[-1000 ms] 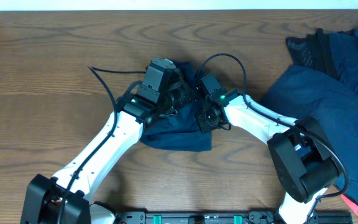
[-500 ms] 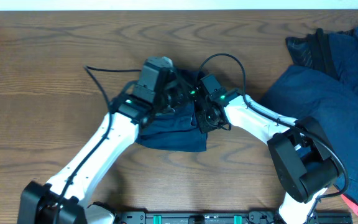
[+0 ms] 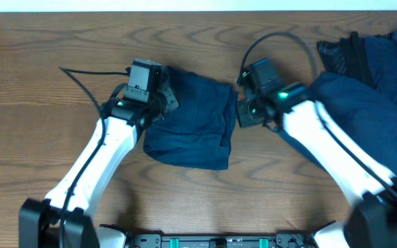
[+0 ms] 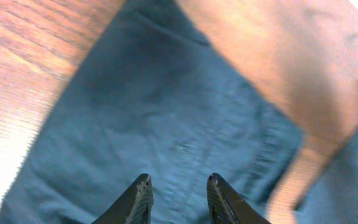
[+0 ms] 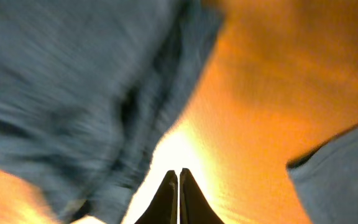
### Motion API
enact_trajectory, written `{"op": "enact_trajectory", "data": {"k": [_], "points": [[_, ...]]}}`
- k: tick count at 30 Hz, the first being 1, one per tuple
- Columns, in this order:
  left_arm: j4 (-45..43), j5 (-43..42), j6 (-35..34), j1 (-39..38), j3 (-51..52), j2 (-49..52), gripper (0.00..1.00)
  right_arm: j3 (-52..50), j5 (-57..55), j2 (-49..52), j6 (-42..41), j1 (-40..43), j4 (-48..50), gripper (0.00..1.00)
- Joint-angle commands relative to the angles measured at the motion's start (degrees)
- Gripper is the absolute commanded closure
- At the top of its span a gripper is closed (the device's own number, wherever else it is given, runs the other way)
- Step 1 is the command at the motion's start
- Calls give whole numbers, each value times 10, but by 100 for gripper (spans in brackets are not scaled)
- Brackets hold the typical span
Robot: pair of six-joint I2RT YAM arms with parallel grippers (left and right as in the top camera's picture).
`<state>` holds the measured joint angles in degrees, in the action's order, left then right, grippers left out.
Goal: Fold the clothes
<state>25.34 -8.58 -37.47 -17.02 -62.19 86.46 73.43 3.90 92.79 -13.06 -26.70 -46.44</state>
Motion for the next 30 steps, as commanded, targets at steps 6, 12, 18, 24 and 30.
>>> {"op": "enact_trajectory", "data": {"k": [6, 12, 18, 24, 30], "points": [[23, 63, 45, 2, -10, 103, 69, 7, 221, -19, 57, -6, 19, 99], [103, 63, 44, 2, -10, 152, 69, 7, 265, 51, 56, -20, 14, 99], [202, 24, 24, 2, -9, 170, 69, 7, 317, 148, 56, -43, 10, 99], [300, -69, 23, 2, -8, 170, 94, 7, 271, 213, 57, -50, -40, 99], [352, -147, 53, -2, -8, 158, 94, 7, 147, 223, 52, -26, -5, 99]]}}
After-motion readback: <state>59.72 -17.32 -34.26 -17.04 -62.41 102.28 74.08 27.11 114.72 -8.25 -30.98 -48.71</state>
